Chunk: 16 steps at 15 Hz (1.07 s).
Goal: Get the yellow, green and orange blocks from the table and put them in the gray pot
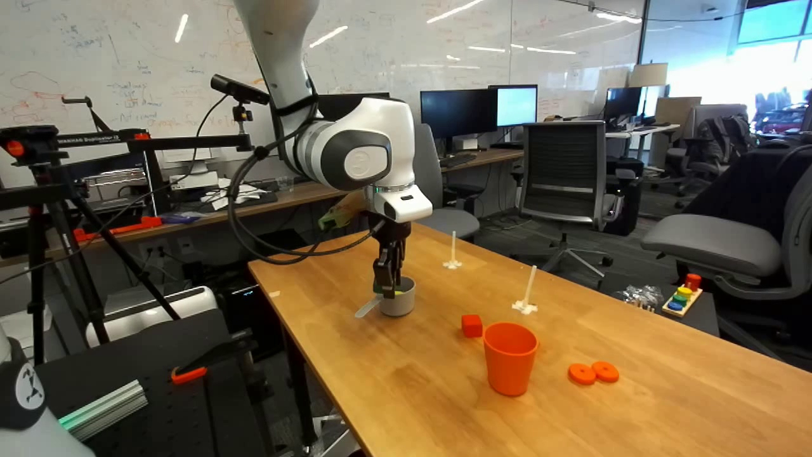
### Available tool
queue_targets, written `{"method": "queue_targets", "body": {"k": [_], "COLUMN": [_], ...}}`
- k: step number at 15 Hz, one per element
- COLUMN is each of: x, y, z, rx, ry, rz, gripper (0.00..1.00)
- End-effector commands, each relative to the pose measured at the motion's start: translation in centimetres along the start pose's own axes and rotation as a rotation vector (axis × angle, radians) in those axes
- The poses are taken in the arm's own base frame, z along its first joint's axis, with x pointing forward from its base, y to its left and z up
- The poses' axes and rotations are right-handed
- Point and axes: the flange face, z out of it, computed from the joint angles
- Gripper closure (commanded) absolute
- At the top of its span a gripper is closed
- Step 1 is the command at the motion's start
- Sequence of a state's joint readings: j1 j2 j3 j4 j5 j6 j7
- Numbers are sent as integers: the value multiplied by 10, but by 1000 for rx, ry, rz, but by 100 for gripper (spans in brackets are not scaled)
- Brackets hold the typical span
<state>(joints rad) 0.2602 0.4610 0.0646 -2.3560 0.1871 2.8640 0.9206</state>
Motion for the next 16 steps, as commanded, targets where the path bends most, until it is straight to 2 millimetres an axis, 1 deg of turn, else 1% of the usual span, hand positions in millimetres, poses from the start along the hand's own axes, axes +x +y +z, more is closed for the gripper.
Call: {"method": "queue_targets", "body": {"k": [1, 11, 16], "x": [0, 2, 7], "y": [-1, -16, -36], "z": [-10, 5, 14], "rx": [33, 61, 78], "ry": [36, 69, 103], "rz": [-38, -66, -94], "gripper": [82, 82, 82]}}
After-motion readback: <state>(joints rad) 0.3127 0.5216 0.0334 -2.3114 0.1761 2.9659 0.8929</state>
